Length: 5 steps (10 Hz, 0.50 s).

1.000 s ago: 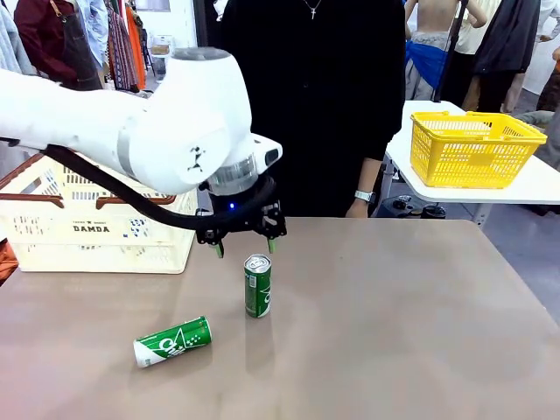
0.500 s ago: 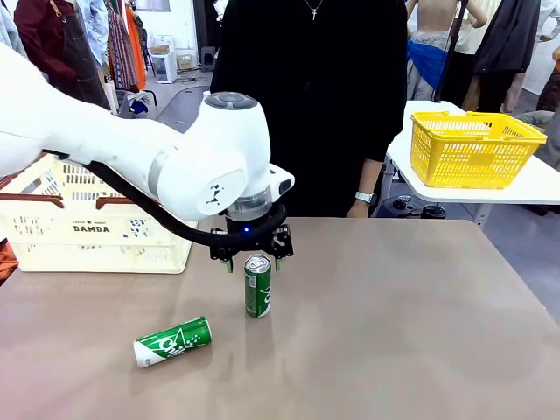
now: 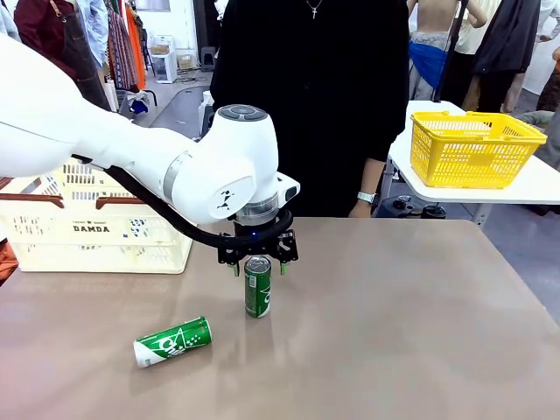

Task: Place the drinks into the Shopping basket.
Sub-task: Pick up one drink and place it into the Shopping basket.

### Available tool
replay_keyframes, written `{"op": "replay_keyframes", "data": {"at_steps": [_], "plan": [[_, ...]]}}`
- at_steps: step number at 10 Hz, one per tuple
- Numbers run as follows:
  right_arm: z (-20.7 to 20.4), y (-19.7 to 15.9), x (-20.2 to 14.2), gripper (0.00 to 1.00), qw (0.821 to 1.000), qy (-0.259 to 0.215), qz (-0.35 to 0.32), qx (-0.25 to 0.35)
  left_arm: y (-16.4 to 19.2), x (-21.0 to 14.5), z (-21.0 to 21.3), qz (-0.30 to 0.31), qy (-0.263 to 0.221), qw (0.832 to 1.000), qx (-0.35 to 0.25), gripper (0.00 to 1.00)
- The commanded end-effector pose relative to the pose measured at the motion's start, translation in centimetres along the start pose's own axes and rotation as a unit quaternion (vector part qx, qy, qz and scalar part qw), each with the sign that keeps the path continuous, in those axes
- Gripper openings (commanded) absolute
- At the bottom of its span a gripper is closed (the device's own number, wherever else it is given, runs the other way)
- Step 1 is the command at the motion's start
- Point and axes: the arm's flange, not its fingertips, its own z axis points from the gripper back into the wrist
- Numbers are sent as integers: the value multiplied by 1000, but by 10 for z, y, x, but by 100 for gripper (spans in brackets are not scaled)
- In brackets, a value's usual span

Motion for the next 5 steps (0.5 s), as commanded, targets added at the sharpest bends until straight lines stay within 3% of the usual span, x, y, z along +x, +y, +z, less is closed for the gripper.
{"op": "replay_keyframes", "data": {"at_steps": [1, 2, 3, 5], "plan": [[-3, 4, 0, 100, 1000, -2, -11, -7, -3, 3, 4, 8, -15, 1000, 6, 84], [-3, 4, 0, 100, 1000, -2, -11, -7, -1, 2, 5, 9, -16, 1000, 8, 25], [-3, 4, 0, 100, 1000, -2, -11, -7, 0, 2, 6, 10, -18, 1000, 10, 0], [-3, 4, 0, 100, 1000, -2, -11, -7, 0, 1, 6, 12, -18, 1000, 14, 0]]}}
